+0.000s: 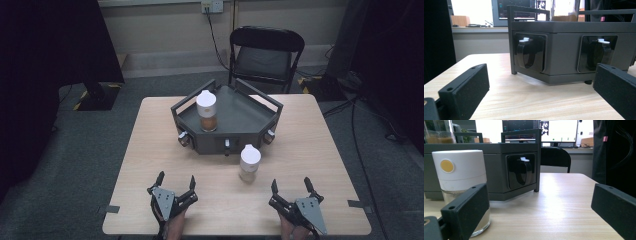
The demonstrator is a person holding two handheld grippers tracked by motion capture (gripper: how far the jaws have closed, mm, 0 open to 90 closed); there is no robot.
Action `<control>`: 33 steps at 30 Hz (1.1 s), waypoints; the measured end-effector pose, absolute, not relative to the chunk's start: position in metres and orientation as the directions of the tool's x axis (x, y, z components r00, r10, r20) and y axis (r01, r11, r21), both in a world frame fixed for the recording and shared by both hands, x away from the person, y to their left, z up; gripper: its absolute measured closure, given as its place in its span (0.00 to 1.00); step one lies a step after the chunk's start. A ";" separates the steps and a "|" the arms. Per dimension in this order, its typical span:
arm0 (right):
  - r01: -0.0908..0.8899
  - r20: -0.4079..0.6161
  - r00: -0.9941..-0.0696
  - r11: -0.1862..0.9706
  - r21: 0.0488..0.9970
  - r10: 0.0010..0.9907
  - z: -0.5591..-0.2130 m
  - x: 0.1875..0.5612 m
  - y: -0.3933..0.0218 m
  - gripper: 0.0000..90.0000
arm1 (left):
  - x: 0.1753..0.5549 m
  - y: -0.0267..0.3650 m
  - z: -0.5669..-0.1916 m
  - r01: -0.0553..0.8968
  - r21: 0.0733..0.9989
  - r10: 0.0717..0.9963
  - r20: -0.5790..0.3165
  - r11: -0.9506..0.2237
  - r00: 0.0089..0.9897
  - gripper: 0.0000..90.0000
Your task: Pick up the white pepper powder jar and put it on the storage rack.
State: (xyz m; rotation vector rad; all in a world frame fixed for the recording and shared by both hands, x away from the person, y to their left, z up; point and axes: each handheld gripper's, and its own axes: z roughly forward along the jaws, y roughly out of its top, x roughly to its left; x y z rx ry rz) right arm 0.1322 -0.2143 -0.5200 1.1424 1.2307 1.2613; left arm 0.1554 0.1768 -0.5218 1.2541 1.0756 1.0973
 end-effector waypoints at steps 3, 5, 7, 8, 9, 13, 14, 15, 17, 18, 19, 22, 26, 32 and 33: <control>-0.039 -0.011 -0.066 0.008 0.999 0.998 -0.520 0.132 -0.216 0.00 | 0.155 0.177 -0.522 -0.026 1.000 0.987 -0.007 0.011 0.158 0.00; -0.046 -0.004 -0.068 0.001 0.999 0.998 -0.521 0.132 -0.217 0.00 | 0.155 0.177 -0.522 -0.026 1.000 0.987 -0.007 0.011 0.158 0.00; -0.043 0.003 -0.068 -0.006 0.999 0.998 -0.521 0.131 -0.217 0.00 | 0.155 0.175 -0.522 -0.026 1.000 0.989 -0.007 0.011 0.149 0.00; -0.043 0.005 -0.064 -0.008 0.999 0.998 -0.521 0.131 -0.217 0.00 | 0.156 0.176 -0.521 -0.025 1.000 0.988 -0.008 0.012 0.151 0.00; -0.042 0.006 -0.063 -0.009 0.999 0.998 -0.520 0.131 -0.217 0.00 | 0.156 0.176 -0.522 -0.025 1.000 0.988 -0.007 0.011 0.153 0.00; -0.038 0.011 -0.061 -0.014 0.999 0.998 -0.518 0.131 -0.217 0.00 | 0.156 0.177 -0.522 -0.026 1.000 0.988 -0.006 0.011 0.156 0.00; -0.039 0.012 -0.060 -0.014 0.999 0.998 -0.517 0.130 -0.217 0.00 | 0.156 0.177 -0.522 -0.026 1.000 0.988 -0.007 0.011 0.157 0.00; -0.037 0.015 -0.063 -0.018 0.999 0.998 -0.517 0.130 -0.217 0.00 | 0.156 0.177 -0.522 -0.026 1.000 0.988 -0.007 0.011 0.157 0.00; -0.038 0.012 -0.062 -0.014 0.999 0.998 -0.515 0.129 -0.216 0.00 | 0.156 0.177 -0.522 -0.026 1.000 0.988 -0.007 0.011 0.157 0.00; -0.040 0.012 -0.064 -0.014 0.999 0.998 -0.514 0.129 -0.216 0.00 | 0.156 0.177 -0.522 -0.026 1.000 0.988 -0.007 0.011 0.157 0.00; -0.040 0.011 -0.067 -0.013 0.999 0.998 -0.513 0.128 -0.216 0.00 | 0.156 0.177 -0.522 -0.026 1.000 0.988 -0.007 0.011 0.157 0.00; -0.046 0.010 -0.076 -0.013 0.999 0.997 -0.510 0.127 -0.215 0.00 | 0.156 0.177 -0.522 -0.026 1.000 0.988 -0.007 0.011 0.157 0.00; -0.051 0.011 -0.093 -0.015 0.999 0.996 -0.504 0.127 -0.212 0.00 | 0.156 0.177 -0.522 -0.026 1.000 0.988 -0.007 0.011 0.157 0.00; -0.056 0.008 -0.120 -0.015 0.998 0.993 -0.494 0.127 -0.207 0.00 | 0.156 0.177 -0.522 -0.026 1.000 0.988 -0.007 0.011 0.157 0.00; -0.061 0.006 -0.123 -0.013 0.998 0.992 -0.493 0.127 -0.206 0.00 | 0.156 0.177 -0.522 -0.026 1.000 0.988 -0.007 0.011 0.157 0.00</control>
